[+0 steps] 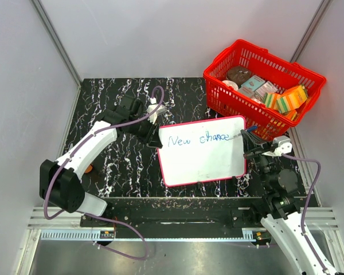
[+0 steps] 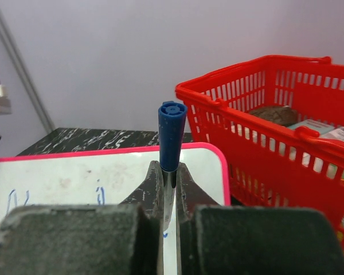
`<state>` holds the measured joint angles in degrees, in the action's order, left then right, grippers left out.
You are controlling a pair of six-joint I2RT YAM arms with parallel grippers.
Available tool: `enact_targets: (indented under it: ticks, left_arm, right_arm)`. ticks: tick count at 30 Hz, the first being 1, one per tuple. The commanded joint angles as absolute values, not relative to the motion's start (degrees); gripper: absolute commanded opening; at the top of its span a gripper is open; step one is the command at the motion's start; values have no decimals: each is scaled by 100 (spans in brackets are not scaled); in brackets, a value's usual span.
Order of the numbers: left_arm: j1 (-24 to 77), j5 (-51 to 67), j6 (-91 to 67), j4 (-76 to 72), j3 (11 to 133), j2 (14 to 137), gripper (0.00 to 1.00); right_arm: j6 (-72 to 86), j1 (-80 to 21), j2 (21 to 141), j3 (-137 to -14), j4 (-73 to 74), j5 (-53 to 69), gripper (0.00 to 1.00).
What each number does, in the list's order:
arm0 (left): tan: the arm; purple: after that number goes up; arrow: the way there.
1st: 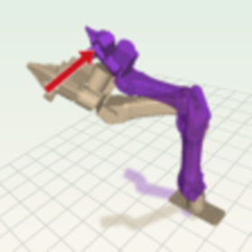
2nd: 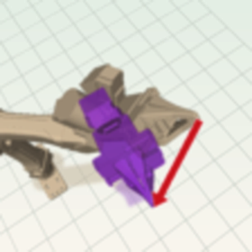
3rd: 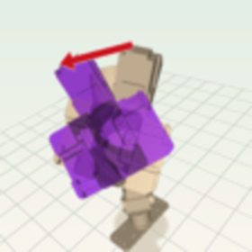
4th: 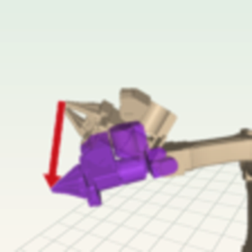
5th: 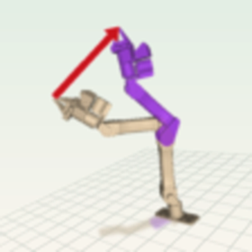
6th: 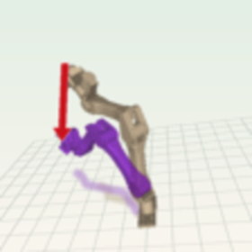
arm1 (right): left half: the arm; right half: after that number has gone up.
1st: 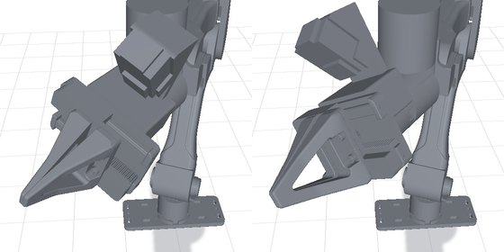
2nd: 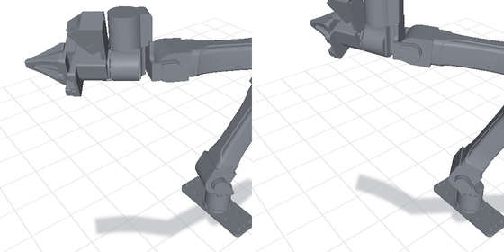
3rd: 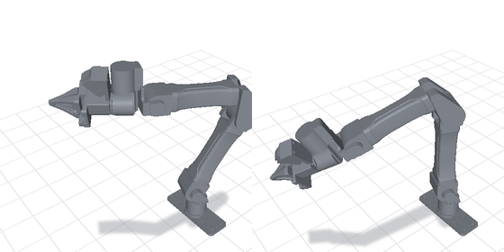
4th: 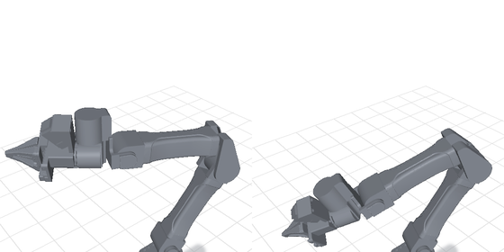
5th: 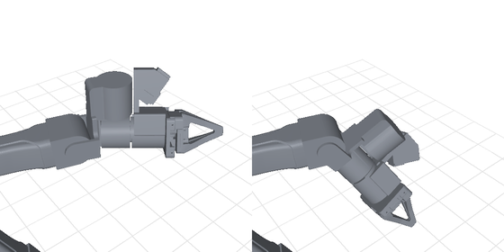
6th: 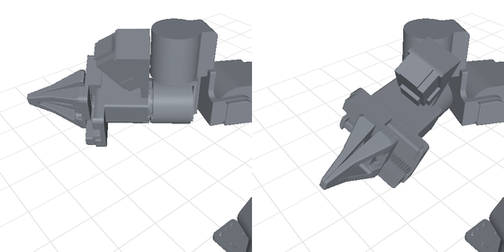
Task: Write a sentence on the whiteboard
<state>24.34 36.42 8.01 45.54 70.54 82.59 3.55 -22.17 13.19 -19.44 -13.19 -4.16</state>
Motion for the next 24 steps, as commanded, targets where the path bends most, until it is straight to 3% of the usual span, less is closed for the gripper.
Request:
enact_targets:
  ticks: [1,12,24]
  left_arm:
    - [2373,2540,1696,3981,6891,8086,0]
    - [2382,3436,1249,4017,7295,8314,0]
    - [2373,3823,1222,4245,7594,8842,0]
  right_arm:
    - [335,-2197,1257,-1732,-2090,-1152,0]
    - [290,-2197,915,-1635,-2286,-606,0]
    - [185,-2197,510,-1064,-2574,-1916,0]
